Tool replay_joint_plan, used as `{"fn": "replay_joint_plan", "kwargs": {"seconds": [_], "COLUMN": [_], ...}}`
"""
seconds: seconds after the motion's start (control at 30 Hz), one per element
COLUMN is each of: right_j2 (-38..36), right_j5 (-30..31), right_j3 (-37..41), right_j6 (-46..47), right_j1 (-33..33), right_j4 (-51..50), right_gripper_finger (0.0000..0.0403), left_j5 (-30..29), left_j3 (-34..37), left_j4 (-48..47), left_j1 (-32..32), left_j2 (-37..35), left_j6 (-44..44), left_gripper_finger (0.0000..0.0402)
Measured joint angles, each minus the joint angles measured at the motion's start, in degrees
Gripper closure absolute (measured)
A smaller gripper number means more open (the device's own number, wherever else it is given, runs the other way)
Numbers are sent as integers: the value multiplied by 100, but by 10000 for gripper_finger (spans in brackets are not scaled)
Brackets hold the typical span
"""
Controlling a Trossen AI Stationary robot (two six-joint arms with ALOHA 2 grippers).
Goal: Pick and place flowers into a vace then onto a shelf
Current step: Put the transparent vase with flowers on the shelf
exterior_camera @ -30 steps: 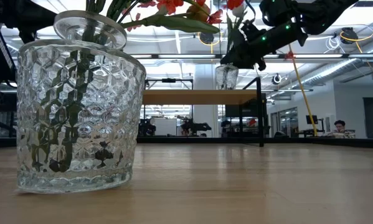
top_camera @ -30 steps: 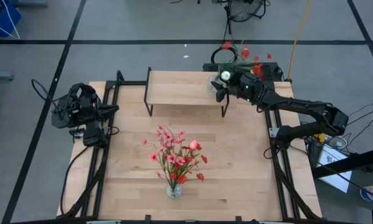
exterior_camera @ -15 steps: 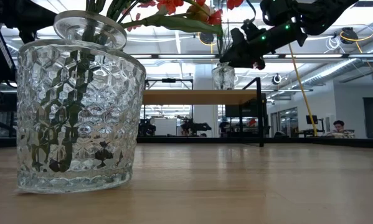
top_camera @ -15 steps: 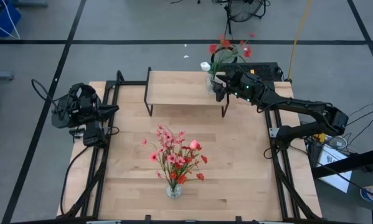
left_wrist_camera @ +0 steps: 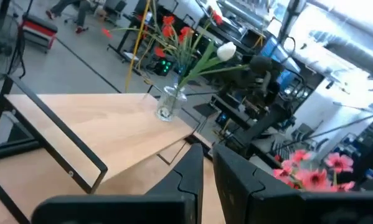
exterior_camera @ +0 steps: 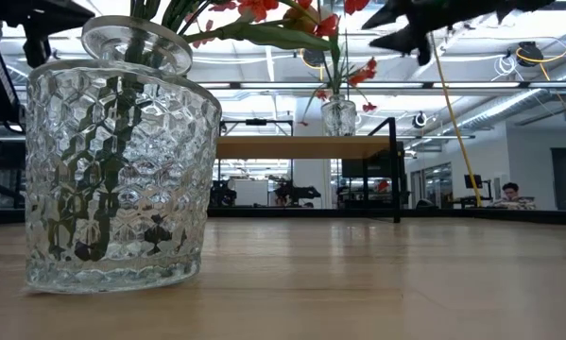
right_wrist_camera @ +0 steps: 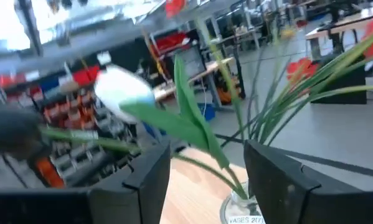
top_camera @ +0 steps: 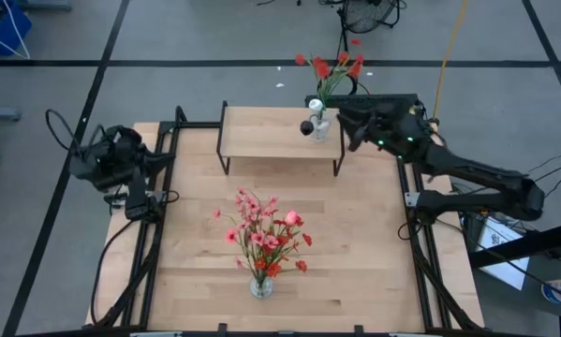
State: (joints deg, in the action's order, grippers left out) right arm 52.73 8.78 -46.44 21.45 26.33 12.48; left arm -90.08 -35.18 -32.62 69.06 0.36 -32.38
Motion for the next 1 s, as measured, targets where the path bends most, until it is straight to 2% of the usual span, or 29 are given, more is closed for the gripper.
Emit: {"fn": "replay_joint_plan", "kwargs": {"seconds": [0.17,0.3,0.37,0.5,0.63,0.73,0.87,1.0], "right_j2": [-597,-741,-733,-674,-726,-840,-1055,-1327], "right_j5": [163,165,163,197,563,884,921,888], "right_j3": [-2,0,0,100,403,679,1159,1695], "right_j6": [711,1160,1373,1661,1847,1991,2055,2258], "right_j1": [-263,-613,-807,-1213,-1627,-1870,-2088,-2226], "right_j4": [-685,-1393,-1657,-1819,-1635,-1632,-1264,-930], "right_gripper_finger": [206,206,206,206,206,206,206,206], "left_j5": [9,324,38,142,42,10,7,192], "left_j3": [0,4,3,2,11,4,4,4], "left_j4": [394,794,1091,1998,3915,5571,6932,7377], "left_j1": [-42,-42,-42,-50,-40,-103,-368,-857], "left_j2": [4,7,7,217,1414,2459,3746,5032], "left_j6": [-15,-517,-223,431,2234,3273,3526,2988], "left_gripper_finger": [360,360,360,360,358,337,282,223]}}
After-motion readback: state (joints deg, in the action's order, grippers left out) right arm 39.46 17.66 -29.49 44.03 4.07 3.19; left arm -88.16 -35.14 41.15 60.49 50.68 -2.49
